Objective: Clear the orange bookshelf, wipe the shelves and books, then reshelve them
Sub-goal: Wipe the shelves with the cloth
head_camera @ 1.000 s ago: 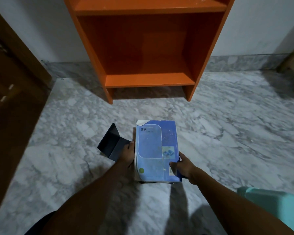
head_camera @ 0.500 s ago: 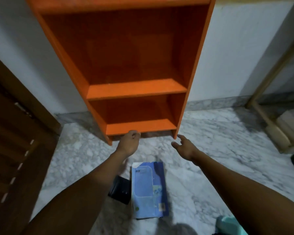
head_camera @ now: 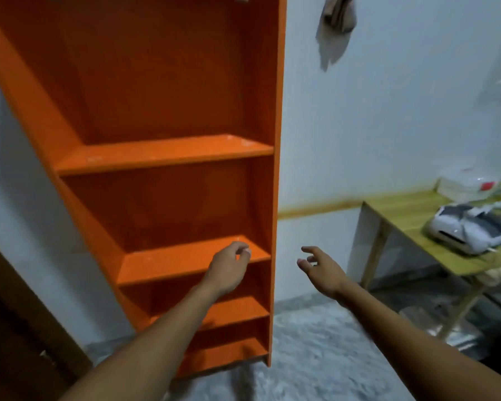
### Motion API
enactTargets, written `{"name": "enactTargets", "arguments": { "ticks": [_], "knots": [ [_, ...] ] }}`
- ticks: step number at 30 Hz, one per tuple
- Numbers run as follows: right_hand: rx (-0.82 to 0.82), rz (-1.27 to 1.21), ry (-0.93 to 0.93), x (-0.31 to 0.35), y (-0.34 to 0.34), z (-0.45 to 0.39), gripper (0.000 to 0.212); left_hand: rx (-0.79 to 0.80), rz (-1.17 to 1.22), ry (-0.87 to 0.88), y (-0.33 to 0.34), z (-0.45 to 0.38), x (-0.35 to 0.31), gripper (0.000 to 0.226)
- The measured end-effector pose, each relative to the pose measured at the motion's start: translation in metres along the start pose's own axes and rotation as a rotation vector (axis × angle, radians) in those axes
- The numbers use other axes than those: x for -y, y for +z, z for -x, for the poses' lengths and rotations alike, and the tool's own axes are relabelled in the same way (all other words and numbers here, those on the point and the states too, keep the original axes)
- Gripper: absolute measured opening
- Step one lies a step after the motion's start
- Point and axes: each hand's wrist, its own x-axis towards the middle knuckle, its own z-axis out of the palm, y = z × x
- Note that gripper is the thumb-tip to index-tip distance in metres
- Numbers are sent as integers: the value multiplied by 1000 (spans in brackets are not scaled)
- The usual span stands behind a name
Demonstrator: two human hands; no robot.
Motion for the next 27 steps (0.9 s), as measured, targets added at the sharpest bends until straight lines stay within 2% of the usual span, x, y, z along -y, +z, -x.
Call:
{"name": "enactTargets", "arguments": {
  "ticks": [8, 18, 22, 27],
  "knots": [
    [-118, -1, -104, 96, -111, 0, 41, -35, -5, 241, -79, -19, -149, 32],
    [-368, -28, -233, 168, -190, -12, 37, -66, 62, 503, -136, -59, -247, 34],
    [-461, -39, -257, 179, -219, -28, 36, -66, 124, 548, -137, -77, -284, 35],
    [-568, -68, -306, 189, -260, -71, 34, -73, 319, 496, -121, -127, -335, 36]
  ]
}}
